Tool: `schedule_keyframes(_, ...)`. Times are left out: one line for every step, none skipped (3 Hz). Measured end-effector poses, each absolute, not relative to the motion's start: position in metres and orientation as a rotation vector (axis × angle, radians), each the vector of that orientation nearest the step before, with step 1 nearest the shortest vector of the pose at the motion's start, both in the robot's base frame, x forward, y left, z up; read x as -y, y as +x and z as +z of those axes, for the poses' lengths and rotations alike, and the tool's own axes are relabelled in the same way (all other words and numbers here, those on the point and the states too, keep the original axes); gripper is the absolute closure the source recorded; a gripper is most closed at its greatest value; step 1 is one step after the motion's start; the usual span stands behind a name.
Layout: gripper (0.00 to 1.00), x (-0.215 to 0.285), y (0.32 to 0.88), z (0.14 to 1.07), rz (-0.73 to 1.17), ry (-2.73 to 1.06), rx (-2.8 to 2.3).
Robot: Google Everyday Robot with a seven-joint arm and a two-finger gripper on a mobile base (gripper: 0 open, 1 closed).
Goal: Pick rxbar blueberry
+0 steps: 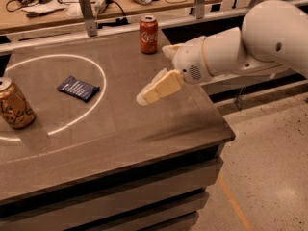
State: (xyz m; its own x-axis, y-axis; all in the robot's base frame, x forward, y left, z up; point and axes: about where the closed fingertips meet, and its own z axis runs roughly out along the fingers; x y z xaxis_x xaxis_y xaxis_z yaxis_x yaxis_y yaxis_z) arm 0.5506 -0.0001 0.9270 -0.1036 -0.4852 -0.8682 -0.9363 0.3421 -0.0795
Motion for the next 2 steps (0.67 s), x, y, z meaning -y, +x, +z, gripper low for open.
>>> schedule_keyframes(0.00,-0.036,0.550,0.908,0.700,-1.323,-1.673)
schedule_keyframes(0.00,-0.082,0.557,0.889,0.757,-1.362,-1.606)
